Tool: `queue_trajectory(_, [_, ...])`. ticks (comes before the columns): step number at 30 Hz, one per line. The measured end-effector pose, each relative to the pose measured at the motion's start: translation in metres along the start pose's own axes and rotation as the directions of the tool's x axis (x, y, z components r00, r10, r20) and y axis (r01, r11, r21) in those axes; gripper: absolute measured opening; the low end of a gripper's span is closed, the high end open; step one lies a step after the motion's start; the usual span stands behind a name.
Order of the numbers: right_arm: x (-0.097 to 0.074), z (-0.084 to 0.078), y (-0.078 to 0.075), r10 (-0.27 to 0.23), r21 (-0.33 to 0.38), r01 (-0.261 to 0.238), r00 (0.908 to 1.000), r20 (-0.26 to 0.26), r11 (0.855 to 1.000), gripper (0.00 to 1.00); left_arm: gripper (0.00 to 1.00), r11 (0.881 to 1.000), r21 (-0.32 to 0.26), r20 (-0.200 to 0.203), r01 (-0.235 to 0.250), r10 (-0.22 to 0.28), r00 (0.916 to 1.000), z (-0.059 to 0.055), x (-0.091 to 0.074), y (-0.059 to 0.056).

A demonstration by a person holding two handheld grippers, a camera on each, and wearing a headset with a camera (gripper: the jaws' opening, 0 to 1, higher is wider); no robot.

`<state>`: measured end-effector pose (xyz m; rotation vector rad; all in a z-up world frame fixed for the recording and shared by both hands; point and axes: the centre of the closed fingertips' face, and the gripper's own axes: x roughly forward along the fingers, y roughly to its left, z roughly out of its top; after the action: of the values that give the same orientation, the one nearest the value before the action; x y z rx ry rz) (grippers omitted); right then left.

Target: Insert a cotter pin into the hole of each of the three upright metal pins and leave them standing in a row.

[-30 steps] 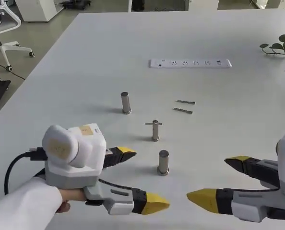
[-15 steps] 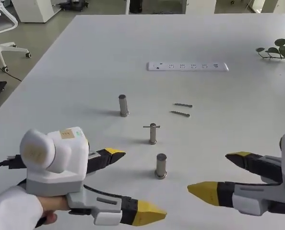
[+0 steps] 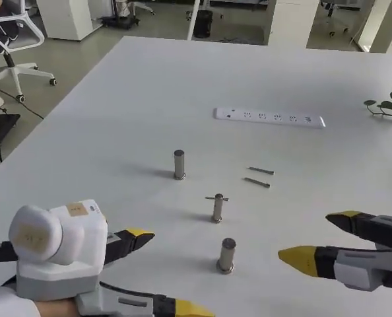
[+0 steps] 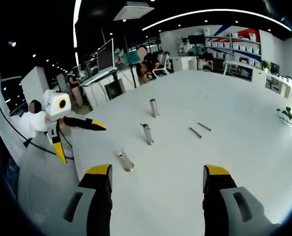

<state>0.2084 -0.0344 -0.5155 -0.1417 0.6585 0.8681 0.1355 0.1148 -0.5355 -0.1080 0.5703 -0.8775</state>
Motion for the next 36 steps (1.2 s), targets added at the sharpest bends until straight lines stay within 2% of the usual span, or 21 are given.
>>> queue_trajectory(5, [0.003, 0.020, -0.015, -0.013, -0.096, 0.011, 0.9996, -0.025, 0.995, 0.73, 0.99, 1.000, -0.012, 0.029, -0.006, 0.007, 0.9996, 0.007, -0.005, 0.001])
queue_trajectory(7, [0.005, 0.026, -0.024, -0.022, -0.153, 0.012, 0.9980, -0.060, 0.988, 0.73, 0.99, 1.000, -0.016, 0.035, -0.009, 0.010, 0.9993, 0.007, -0.006, 0.001])
queue_trajectory(12, [0.010, 0.040, -0.038, -0.018, -0.206, -0.001, 0.9958, -0.090, 0.979, 0.72, 0.99, 1.000, -0.023, 0.045, -0.018, 0.019, 0.9988, 0.007, -0.010, 0.003])
queue_trajectory(14, [0.014, 0.040, -0.043, -0.015, -0.248, -0.018, 0.9914, -0.130, 0.969, 0.70, 0.99, 0.999, -0.020, 0.056, -0.025, 0.026, 0.9981, 0.008, -0.011, 0.002])
queue_trajectory(15, [0.017, 0.036, -0.046, -0.015, -0.288, -0.033, 0.9862, -0.165, 0.957, 0.69, 0.99, 0.999, -0.021, 0.060, -0.025, 0.026, 0.9979, 0.008, -0.012, 0.002])
queue_trajectory(17, [0.022, 0.030, -0.051, -0.021, -0.314, -0.048, 0.9766, -0.214, 0.948, 0.65, 0.99, 0.999, -0.024, 0.063, -0.029, 0.030, 0.9976, 0.009, -0.012, 0.002])
queue_trajectory(19, [0.029, 0.028, -0.052, -0.008, -0.322, -0.068, 0.9736, -0.228, 0.944, 0.64, 0.99, 0.999, -0.026, 0.073, -0.038, 0.040, 0.9966, 0.011, -0.013, 0.004])
queue_trajectory(20, [0.034, 0.025, -0.053, 0.008, -0.315, -0.090, 0.9675, -0.253, 0.945, 0.63, 0.99, 0.999, -0.031, 0.080, -0.040, 0.042, 0.9959, 0.013, -0.015, 0.005])
queue_trajectory(22, [0.042, 0.024, -0.057, 0.011, -0.319, -0.099, 0.9635, -0.268, 0.943, 0.61, 0.99, 0.998, -0.030, 0.086, -0.048, 0.050, 0.9950, 0.016, -0.018, 0.008])
queue_trajectory(25, [0.054, 0.026, -0.065, -0.003, -0.329, -0.096, 0.9581, -0.287, 0.940, 0.49, 0.99, 0.998, -0.029, 0.092, -0.058, 0.060, 0.9939, 0.020, -0.024, 0.011])
queue_trajectory(27, [0.062, 0.028, -0.068, 0.010, -0.301, -0.103, 0.9545, -0.298, 0.948, 0.42, 0.99, 0.998, -0.035, 0.097, -0.060, 0.063, 0.9933, 0.021, -0.028, 0.014])
queue_trajectory(30, [0.078, 0.032, -0.075, 0.029, -0.269, -0.110, 0.9575, -0.287, 0.957, 0.34, 0.99, 0.997, -0.048, 0.107, -0.062, 0.067, 0.9919, 0.022, -0.033, 0.017])
queue_trajectory(32, [0.086, 0.034, -0.079, 0.037, -0.244, -0.109, 0.9591, -0.281, 0.964, 0.24, 0.98, 0.996, -0.052, 0.103, -0.070, 0.075, 0.9918, 0.021, -0.036, 0.019])
queue_trajectory(34, [0.095, 0.035, -0.082, 0.044, -0.244, -0.116, 0.9589, -0.280, 0.963, 0.16, 0.98, 0.995, -0.057, 0.097, -0.076, 0.081, 0.9920, 0.019, -0.038, 0.021])
queue_trajectory(36, [0.102, 0.037, -0.082, 0.055, -0.255, -0.128, 0.9602, -0.274, 0.958, 0.12, 0.98, 0.994, -0.068, 0.095, -0.080, 0.086, 0.9917, 0.017, -0.039, 0.023])
